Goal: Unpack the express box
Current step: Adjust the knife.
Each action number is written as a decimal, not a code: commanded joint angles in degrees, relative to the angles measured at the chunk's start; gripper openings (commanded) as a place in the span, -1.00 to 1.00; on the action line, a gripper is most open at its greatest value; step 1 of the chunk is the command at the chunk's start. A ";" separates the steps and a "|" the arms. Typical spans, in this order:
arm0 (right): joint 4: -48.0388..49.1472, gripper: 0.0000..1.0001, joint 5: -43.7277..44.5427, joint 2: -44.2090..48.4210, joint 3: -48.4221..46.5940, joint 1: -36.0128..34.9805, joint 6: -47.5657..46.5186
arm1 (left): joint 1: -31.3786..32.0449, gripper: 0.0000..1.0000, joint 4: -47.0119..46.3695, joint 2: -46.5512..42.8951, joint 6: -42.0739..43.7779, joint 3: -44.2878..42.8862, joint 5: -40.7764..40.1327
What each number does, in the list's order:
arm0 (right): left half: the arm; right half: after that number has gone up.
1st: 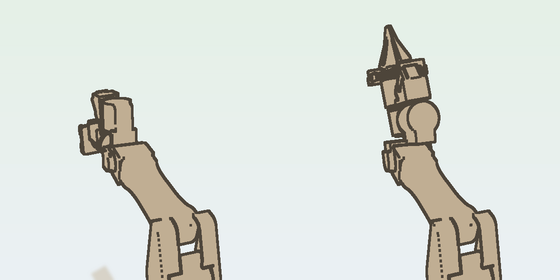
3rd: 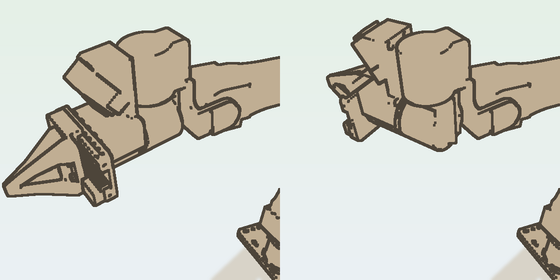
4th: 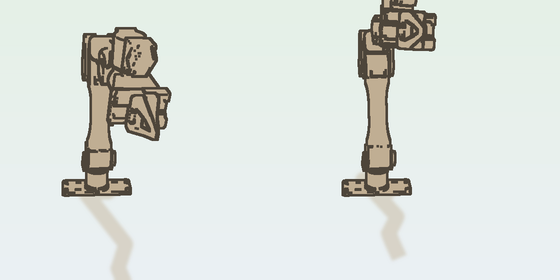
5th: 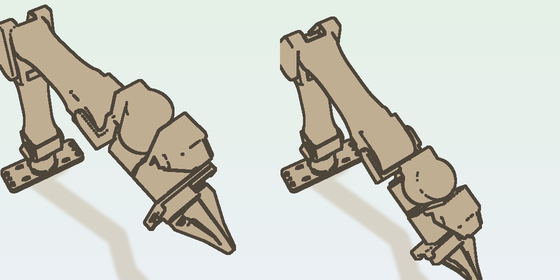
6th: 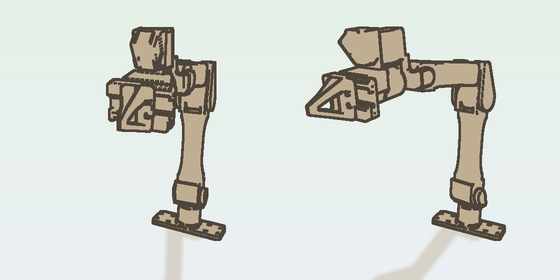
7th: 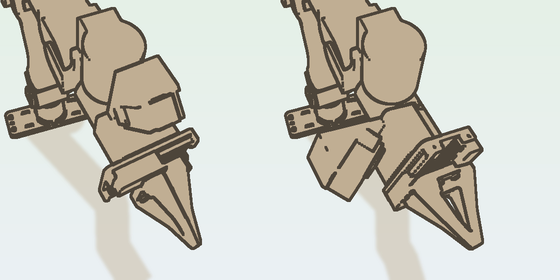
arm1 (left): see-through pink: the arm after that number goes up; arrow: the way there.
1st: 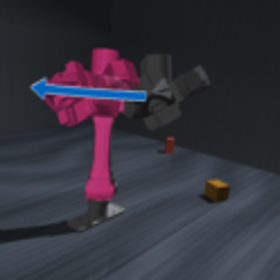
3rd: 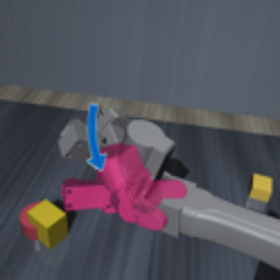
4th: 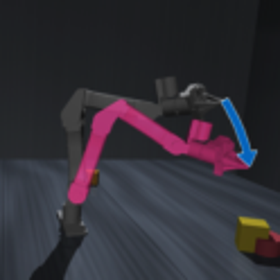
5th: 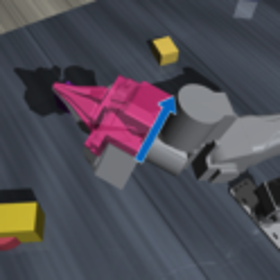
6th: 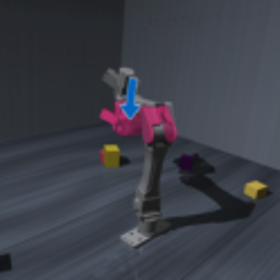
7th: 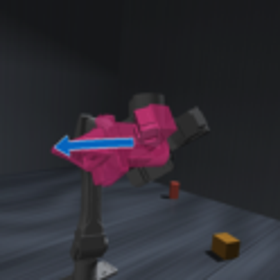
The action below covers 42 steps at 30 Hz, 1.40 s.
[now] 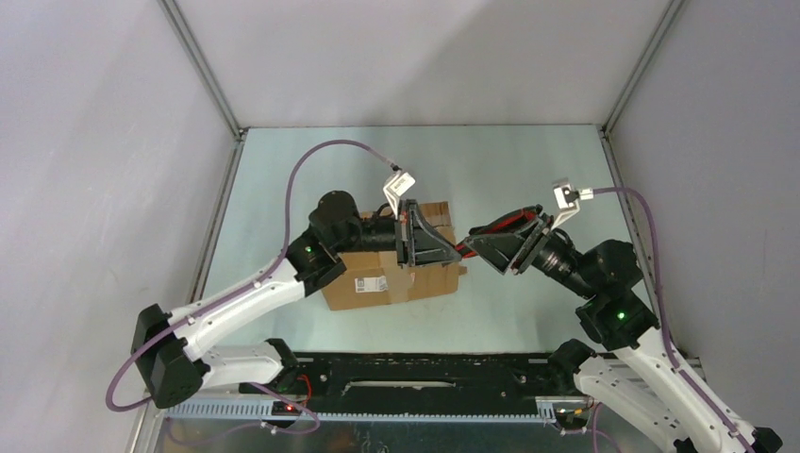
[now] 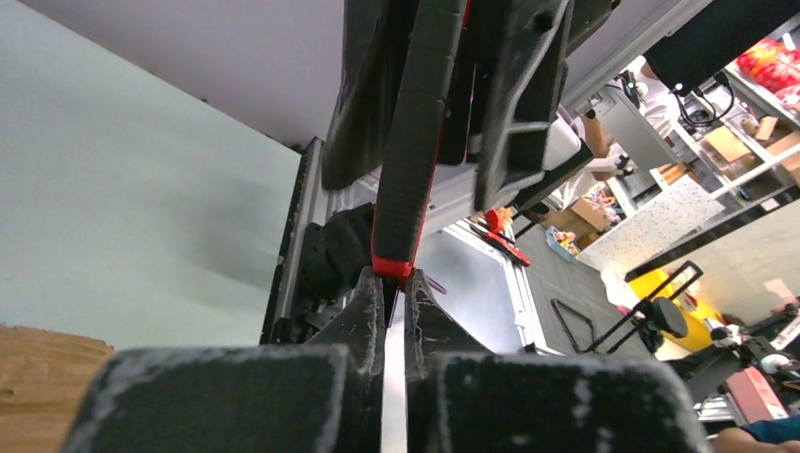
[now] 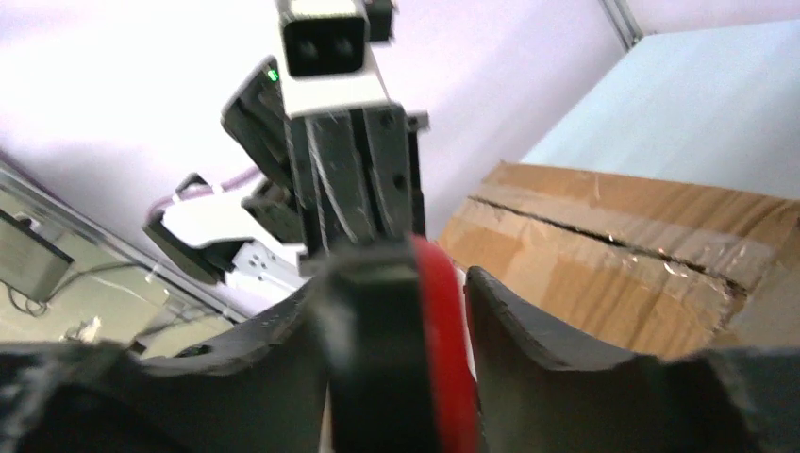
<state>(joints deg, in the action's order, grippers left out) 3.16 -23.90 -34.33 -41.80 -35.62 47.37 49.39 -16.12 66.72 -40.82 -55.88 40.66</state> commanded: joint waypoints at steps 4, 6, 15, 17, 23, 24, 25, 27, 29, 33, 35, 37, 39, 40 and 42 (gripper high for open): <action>14.83 0.34 5.69 -0.17 2.25 -0.33 3.04 | 1.09 -1.00 -9.40 -2.09 -6.79 3.60 -3.15; 16.19 0.26 5.49 -1.55 2.42 -0.52 3.92 | 1.19 -1.00 -9.24 -2.62 -7.25 3.85 -5.15; 24.63 -0.02 13.61 -2.55 6.94 -4.57 5.18 | 1.65 -1.00 -17.53 -2.97 -17.60 7.03 -15.56; 26.07 -0.16 15.24 -2.82 7.69 -4.71 5.39 | 1.97 -1.00 -16.60 -3.13 -17.61 7.02 -15.82; 29.61 -0.39 16.09 -4.65 8.31 -4.99 6.26 | 3.18 -1.00 -15.32 -4.12 -17.11 7.81 -16.87; 30.17 -0.49 16.05 -4.98 8.31 -5.03 6.38 | 3.45 -1.00 -15.59 -4.05 -17.26 7.94 -17.08; 30.50 -0.52 16.10 -5.15 8.32 -5.06 6.47 | 3.73 -1.00 -15.70 -4.00 -17.17 7.91 -17.14; 30.71 -0.57 16.37 -5.30 8.32 -5.08 6.51 | 3.79 -1.00 -15.02 -4.28 -16.75 7.70 -17.18; 31.09 -0.81 16.27 -5.43 8.32 -5.08 6.42 | 3.87 -1.00 -14.66 -4.21 -16.48 7.23 -16.77; 31.37 -1.00 15.86 -6.38 8.32 -5.08 6.72 | 4.14 -1.00 -13.32 -3.23 -16.25 5.73 -14.83; 31.11 -1.00 15.86 -6.38 8.32 -5.08 6.70 | 4.15 -0.97 -11.01 -3.22 -15.48 4.86 -14.42; 29.90 -1.00 15.90 -5.93 8.24 -4.97 6.49 | 4.14 -0.27 -2.11 -4.24 -12.22 3.11 -16.31; 25.59 -1.00 16.68 -4.46 7.90 -4.48 6.23 | 3.87 0.28 8.63 -6.30 -5.86 0.02 -19.65; 21.73 -1.00 17.45 -3.24 7.50 -4.20 6.08 | 3.47 0.55 13.81 -7.59 -1.41 -1.47 -21.97; 14.69 -1.00 19.26 -1.05 7.32 -4.15 5.34 | 1.05 0.67 23.32 -10.21 3.80 -3.76 -25.59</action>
<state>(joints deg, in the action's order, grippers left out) 27.62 -8.43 -39.31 -33.45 -40.18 53.98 52.93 -12.38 62.41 -49.80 -52.21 21.74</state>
